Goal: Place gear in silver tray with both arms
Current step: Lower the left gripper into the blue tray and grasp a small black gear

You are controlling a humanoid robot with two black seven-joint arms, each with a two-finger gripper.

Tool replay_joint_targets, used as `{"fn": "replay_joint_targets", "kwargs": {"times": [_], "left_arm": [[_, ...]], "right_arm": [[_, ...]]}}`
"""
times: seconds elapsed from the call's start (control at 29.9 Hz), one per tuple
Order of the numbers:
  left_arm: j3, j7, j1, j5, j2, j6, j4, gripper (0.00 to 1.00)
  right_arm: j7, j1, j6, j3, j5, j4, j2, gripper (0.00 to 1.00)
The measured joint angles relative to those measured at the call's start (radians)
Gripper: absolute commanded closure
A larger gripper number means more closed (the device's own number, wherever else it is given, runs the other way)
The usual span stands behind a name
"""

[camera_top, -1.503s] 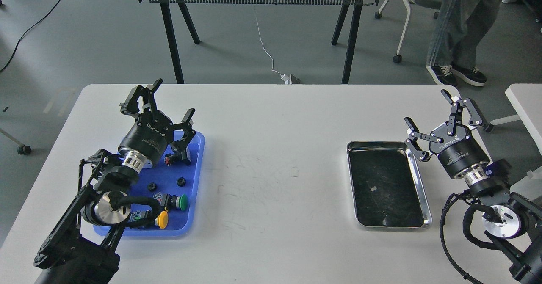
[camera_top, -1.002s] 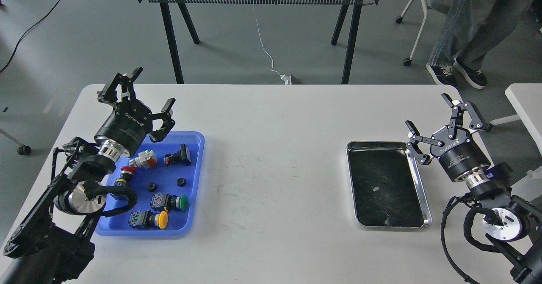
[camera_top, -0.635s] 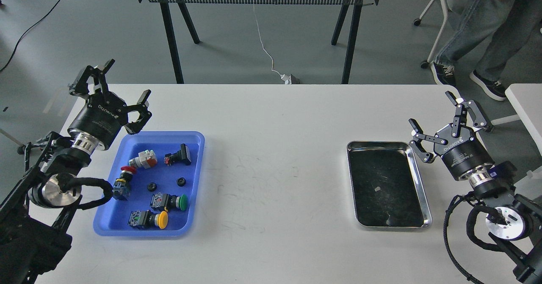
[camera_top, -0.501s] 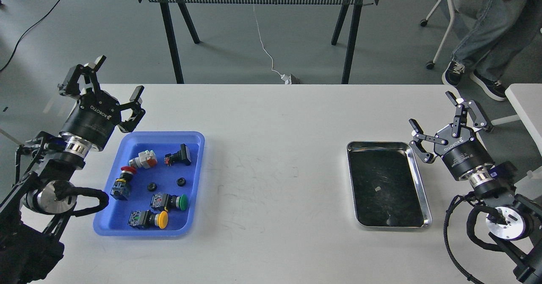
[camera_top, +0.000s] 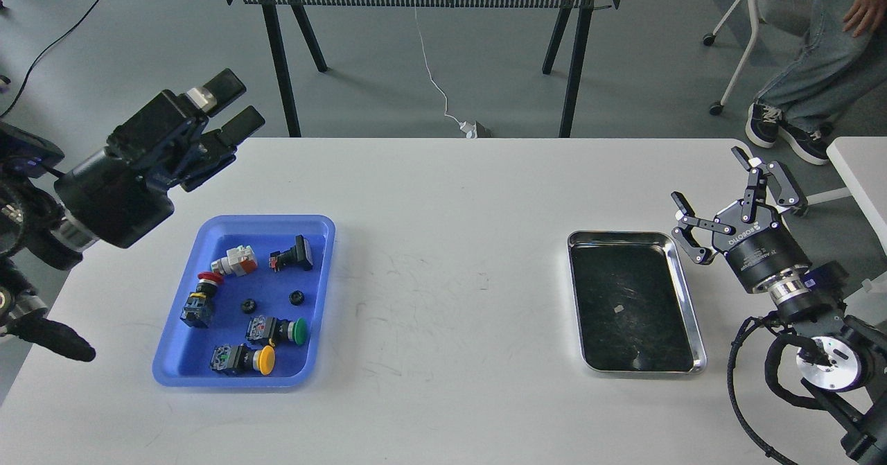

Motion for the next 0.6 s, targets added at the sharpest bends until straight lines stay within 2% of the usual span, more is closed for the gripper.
{"fn": "replay_joint_targets", "kwargs": {"times": [0.13,0.2,0.3,0.4,0.6], "left_arm": [[0.043,0.0,-0.046,0.423,0.064,0.046,0.006,0.01],[0.108,0.0,-0.062,0.527,0.09,0.095,0.01,0.01],[0.242,0.0,-0.085,0.563,0.128,0.15,0.013,0.01],[0.378,0.0,-0.136,0.567,0.147,0.163,0.03,0.01],[0.616,0.001,-0.312,0.568,0.116,0.169,0.182,0.04]], "right_arm": [[0.0,0.0,0.0,-0.001,0.0,0.0,0.0,0.0],[0.001,0.0,0.0,0.0,0.0,0.0,0.0,0.0],[0.001,0.0,0.0,0.0,0.0,0.0,0.0,0.0],[0.001,0.0,0.0,0.0,0.0,0.0,0.001,0.0],[0.0,0.0,0.0,-0.001,0.0,-0.004,-0.006,0.0]]}}
